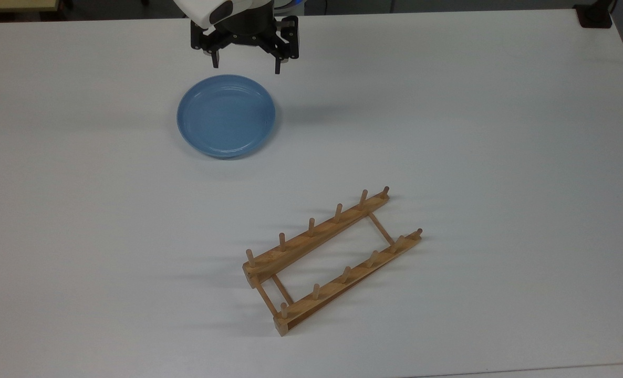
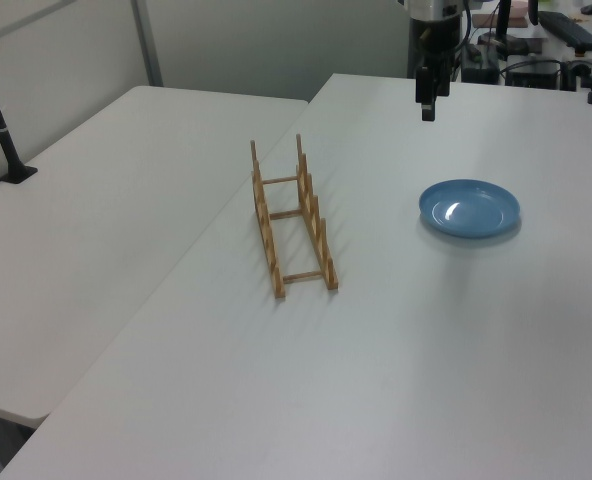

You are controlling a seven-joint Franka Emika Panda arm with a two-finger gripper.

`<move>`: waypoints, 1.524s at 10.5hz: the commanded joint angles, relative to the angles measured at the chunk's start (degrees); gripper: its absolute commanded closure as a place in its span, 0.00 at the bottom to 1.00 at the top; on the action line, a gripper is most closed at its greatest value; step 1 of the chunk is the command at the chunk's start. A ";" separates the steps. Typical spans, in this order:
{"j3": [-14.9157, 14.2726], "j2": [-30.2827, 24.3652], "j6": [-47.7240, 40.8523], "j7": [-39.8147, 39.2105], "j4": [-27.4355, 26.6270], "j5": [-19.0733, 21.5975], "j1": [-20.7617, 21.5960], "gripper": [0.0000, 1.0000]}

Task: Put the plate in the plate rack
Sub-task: 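Move the open gripper over the rim of the blue plate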

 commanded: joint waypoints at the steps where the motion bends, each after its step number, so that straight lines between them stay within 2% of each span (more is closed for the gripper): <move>1: -0.35 -0.28 0.89 1.06 -0.36 0.82 0.44 0.00; 7: -0.35 -0.28 1.07 -0.60 -0.62 0.82 0.26 0.00; 12: -0.35 -0.28 1.24 -19.39 -2.63 0.82 -3.07 0.00; 16: -0.44 0.24 10.89 -28.99 -10.10 0.03 -8.77 0.00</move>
